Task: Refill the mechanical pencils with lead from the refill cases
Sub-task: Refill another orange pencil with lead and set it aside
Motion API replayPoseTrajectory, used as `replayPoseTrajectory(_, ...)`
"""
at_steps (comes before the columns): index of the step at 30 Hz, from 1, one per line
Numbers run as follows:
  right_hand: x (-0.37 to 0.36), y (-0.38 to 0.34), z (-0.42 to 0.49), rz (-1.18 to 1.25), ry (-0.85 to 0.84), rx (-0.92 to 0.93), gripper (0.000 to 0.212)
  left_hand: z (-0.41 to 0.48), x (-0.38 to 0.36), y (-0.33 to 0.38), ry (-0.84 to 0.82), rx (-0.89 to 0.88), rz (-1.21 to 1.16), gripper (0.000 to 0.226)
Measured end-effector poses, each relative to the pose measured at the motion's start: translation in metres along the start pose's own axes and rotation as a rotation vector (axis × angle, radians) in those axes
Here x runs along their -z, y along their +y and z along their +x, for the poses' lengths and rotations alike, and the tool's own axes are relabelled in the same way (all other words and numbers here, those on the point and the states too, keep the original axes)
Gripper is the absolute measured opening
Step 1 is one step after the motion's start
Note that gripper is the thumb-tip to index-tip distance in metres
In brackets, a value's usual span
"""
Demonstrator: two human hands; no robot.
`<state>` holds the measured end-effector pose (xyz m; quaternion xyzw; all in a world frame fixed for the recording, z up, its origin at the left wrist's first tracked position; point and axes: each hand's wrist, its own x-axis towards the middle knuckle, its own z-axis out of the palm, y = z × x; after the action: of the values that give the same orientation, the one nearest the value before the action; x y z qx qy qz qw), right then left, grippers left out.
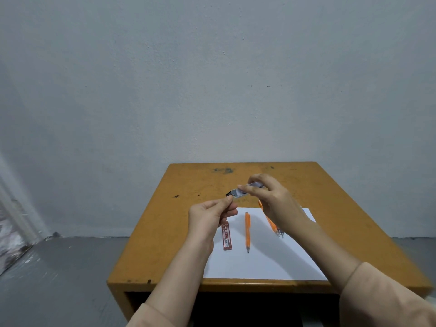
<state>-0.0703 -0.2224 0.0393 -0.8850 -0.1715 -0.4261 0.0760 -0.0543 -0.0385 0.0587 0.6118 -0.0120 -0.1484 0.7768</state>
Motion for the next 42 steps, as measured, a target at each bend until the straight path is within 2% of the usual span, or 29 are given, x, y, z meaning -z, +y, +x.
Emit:
replayPoseTrajectory(9,0.0014,-0.0012,-0.0011,0.045,0.007,-0.031,0.05,-0.0004,0.0011,0.0011,0.023,-0.033,0.028,0.012)
replayPoseTrajectory(13,0.0029,-0.0013,-0.0004,0.069,0.016,-0.056,0.045,0.0008,0.0032,0.0007,0.033,-0.059,0.048,0.011)
replayPoseTrajectory(25,0.0067,-0.0057,-0.002,0.033,-0.006,-0.142,0.048,0.0028,0.0067,0.0023,0.046,-0.115,0.099,0.013)
replayPoseTrajectory(35,0.0009,-0.0076,-0.0072,0.121,0.036,-0.214,0.046,0.0036,0.0052,0.0011,0.082,-0.222,0.205,0.014)
replayPoseTrajectory(42,0.0006,-0.0048,-0.0081,0.125,0.06,-0.219,0.045,0.0027,0.0074,0.0011,0.1,-0.227,0.218,0.01)
